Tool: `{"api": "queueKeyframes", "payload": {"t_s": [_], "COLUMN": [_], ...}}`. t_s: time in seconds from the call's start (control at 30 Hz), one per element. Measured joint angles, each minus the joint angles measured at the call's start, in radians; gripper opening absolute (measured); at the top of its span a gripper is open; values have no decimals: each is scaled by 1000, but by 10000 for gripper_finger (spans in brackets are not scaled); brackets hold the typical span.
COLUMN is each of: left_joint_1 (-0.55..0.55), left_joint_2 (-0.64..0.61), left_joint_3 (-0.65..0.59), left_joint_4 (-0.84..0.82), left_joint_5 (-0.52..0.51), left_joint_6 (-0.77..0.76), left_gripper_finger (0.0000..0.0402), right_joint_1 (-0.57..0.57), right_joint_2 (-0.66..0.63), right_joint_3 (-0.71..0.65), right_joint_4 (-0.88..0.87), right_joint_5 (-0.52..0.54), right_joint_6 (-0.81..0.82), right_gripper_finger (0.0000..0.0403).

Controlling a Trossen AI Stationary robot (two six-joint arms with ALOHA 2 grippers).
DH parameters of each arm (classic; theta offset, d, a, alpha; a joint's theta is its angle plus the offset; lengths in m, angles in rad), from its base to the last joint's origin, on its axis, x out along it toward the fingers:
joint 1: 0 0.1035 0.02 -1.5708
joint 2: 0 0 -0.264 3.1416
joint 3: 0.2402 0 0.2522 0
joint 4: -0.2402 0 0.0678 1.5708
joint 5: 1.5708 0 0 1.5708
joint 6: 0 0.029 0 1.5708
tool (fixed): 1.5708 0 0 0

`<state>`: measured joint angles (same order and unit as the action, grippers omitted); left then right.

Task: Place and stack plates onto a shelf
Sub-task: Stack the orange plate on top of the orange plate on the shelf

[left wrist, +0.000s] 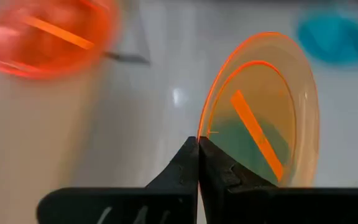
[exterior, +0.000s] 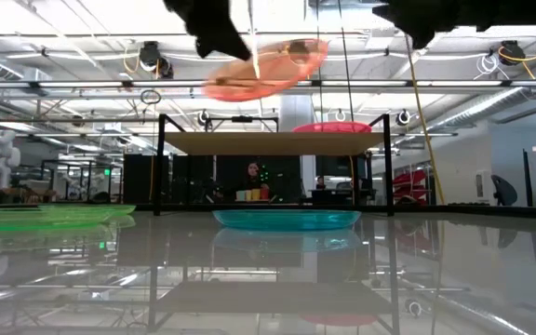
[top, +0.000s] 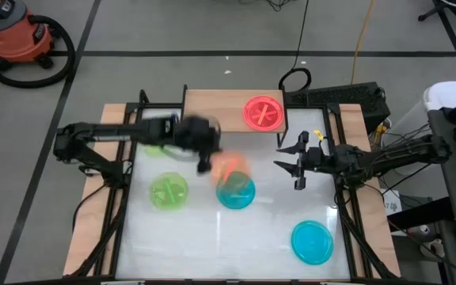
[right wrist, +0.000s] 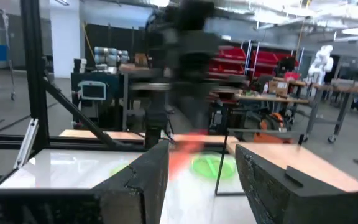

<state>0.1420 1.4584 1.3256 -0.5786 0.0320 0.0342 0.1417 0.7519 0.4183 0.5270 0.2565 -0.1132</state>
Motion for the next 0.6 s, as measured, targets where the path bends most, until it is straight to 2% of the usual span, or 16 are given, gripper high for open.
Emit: {"api": "queueKeyframes", "payload": {"t_s": [0.13,0.27,0.5,0.6], "left_joint_1": [188,322,408,425], "left_joint_2": [11,63,210,284], "left_joint_3": [9,9,10,73], "left_joint_4": [206,348,610,630], "left_joint_5": [129,266,421,459], "left_joint_6": [-91,-176,-326,-351], "left_gripper_finger": [1,0,0,0], "right_joint_1": [16,26,26,26], "right_joint_2": [-34,-61,-71,-71], "right_joint_3": [0,0,0,0], "right_joint_4": [21,46,47,47], "right_joint_5": [0,0,0,0], "right_joint_6": [-48,-89,-130,-142], "right_gripper_finger": [167,167,167,167]}}
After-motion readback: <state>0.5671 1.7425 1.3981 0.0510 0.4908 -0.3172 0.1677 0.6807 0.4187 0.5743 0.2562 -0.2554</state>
